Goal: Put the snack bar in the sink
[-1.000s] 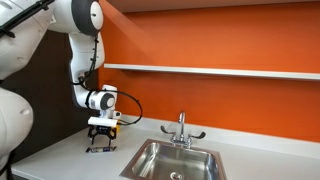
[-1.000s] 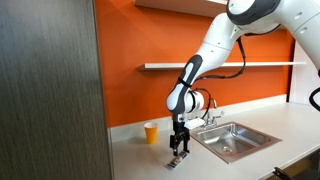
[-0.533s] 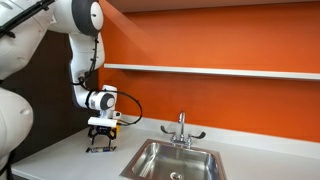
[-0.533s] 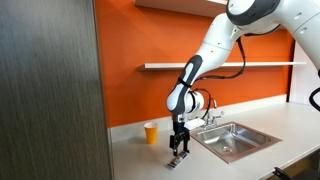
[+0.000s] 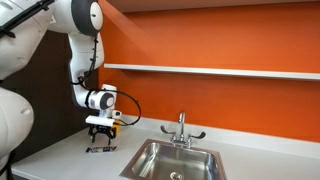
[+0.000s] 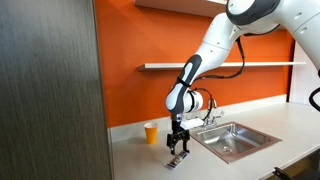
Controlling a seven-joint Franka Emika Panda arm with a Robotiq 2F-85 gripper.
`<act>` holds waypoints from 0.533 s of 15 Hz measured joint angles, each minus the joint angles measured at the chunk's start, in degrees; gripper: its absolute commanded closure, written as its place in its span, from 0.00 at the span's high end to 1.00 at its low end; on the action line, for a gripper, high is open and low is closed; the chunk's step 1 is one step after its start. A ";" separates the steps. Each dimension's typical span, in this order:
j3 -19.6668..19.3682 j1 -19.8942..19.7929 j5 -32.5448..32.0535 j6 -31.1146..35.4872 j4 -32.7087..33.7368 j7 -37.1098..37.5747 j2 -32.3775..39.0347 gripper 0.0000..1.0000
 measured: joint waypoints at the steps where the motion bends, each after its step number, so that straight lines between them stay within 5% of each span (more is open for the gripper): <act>1: -0.03 0.19 0.03 0.00 0.03 1.76 0.00 1.00; 8: -0.17 1.19 2.67 2.18 -0.11 13.97 0.00 1.00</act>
